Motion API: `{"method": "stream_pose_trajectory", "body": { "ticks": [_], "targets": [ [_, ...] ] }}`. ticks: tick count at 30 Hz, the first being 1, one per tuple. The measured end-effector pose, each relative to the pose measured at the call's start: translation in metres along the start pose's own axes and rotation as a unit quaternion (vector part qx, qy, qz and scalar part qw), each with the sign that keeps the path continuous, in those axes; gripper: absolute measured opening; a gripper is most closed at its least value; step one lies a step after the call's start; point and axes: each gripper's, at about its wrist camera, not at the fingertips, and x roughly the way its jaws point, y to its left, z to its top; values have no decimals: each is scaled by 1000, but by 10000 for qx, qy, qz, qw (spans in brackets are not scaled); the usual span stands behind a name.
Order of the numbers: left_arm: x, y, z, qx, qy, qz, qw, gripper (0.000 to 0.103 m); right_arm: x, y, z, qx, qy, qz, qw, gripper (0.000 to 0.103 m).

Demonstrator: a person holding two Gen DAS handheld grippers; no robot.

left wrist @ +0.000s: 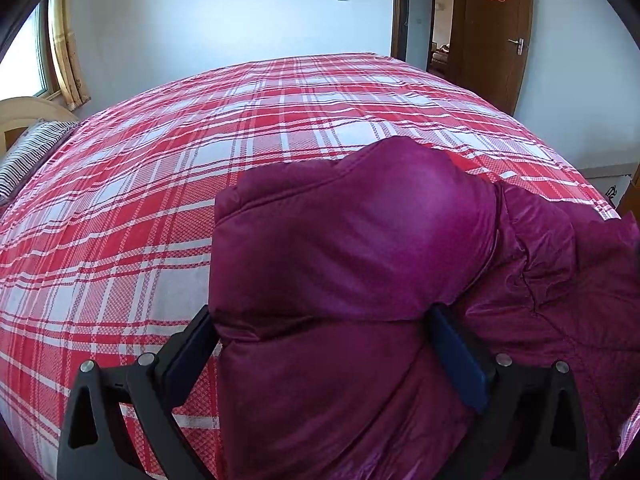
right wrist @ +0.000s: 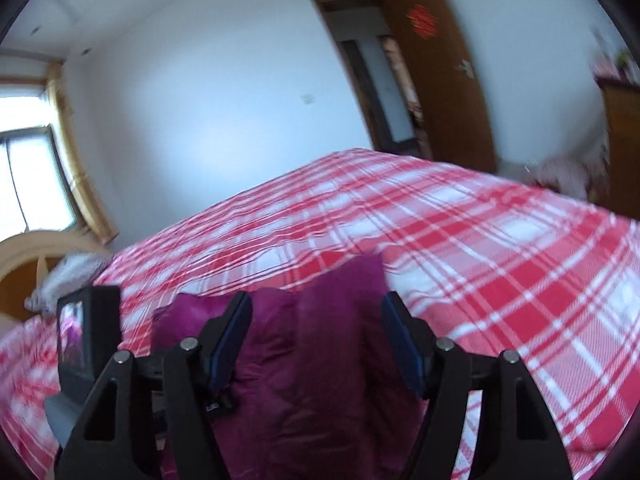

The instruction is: Fold large clothes

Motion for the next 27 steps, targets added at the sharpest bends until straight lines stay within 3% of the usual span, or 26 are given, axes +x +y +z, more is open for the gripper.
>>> {"method": "stream_pose_trajectory", "body": {
  "ticks": [1,5,7,8,10,14,16,18,20,21,25,27],
  "targets": [
    [0,0,0,-5,-1,-3,10000,102,5,3,0,-112,140,63,9998,61],
    [-4,4,1,-85,-49,-51,9999,102,28,-7,-4,21,720,84,9974,60],
    [-12,9,2,-237,-199,-39,9995,102,40,-26,-10,437,1040,47,9936,44],
    [-18,10,3,-311,-303,-5,9991,102,44,-37,-12,696,1171,132,9906,43],
    [-34,11,9,-422,-616,91,9972,102,47,-50,-16,1016,1211,117,9874,39],
    [-56,6,32,-529,-1007,-38,9935,102,46,-47,-18,938,1216,-5,9881,39],
    [-54,-1,42,-508,-968,-117,9939,102,46,-48,-18,957,1241,14,9876,39],
    [-33,-13,45,-223,-566,168,9980,102,46,-49,-19,1000,1230,51,9873,39],
    [-3,-17,39,-62,-107,503,9987,102,44,-49,-17,991,1154,36,9884,39],
    [7,-12,36,-221,10,331,9992,102,40,-48,-17,959,1029,-37,9900,41],
    [11,-9,32,-320,-21,299,9990,102,6,-36,-11,691,107,-496,9963,63],
    [12,-9,32,-339,-20,290,9990,102,-11,-25,-8,397,-342,-562,9970,63]
  ]
}}
